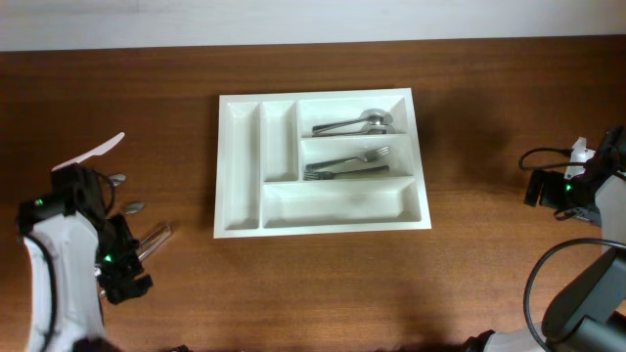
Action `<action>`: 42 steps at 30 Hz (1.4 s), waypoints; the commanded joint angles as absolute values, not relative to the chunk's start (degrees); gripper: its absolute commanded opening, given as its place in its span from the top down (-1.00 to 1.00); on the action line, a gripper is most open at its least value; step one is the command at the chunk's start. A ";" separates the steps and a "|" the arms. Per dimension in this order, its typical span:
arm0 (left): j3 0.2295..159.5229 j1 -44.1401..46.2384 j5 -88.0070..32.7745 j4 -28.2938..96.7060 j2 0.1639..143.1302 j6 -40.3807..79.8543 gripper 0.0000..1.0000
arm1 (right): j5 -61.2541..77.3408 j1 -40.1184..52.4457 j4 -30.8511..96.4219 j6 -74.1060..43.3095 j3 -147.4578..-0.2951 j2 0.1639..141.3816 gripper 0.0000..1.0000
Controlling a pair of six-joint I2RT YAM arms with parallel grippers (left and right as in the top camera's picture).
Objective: Pack container
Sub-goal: 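Move the left gripper toward the long silver utensils at lower left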
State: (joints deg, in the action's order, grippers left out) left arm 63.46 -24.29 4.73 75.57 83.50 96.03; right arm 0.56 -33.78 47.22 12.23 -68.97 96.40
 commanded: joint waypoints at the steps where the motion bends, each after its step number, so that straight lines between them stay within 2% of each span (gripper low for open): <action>1: 65.36 -26.76 4.78 75.46 88.62 95.68 -0.98 | 1.10 -33.78 47.09 12.43 -68.99 96.92 -0.98; 11: 65.52 -29.15 4.89 72.69 99.24 95.50 -0.98 | 1.08 -33.78 47.09 12.43 -68.99 96.92 -0.98; 21: 65.52 -29.15 4.99 71.68 100.07 95.42 -0.98 | 1.10 -33.78 47.09 12.43 -68.99 96.92 -0.97; 23: 65.52 -29.15 5.69 69.04 100.07 92.01 -0.98 | 1.10 -33.78 47.09 12.43 -68.99 96.92 -0.98; 30: 65.52 -29.15 5.80 51.48 100.07 69.21 -0.98 | 1.10 -33.78 47.09 12.43 -68.99 96.92 -0.97; 36: 65.52 -29.15 5.28 50.00 100.07 68.42 -0.98 | 1.08 -33.78 47.09 12.43 -68.99 96.92 -0.98; 42: 65.52 -29.15 3.70 56.42 100.07 72.36 -0.98 | 1.08 -33.78 47.09 12.43 -68.99 96.92 -0.98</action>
State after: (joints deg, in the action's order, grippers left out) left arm 64.64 -28.95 4.51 54.13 99.77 70.46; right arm 0.56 -33.78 47.22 12.23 -68.97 96.51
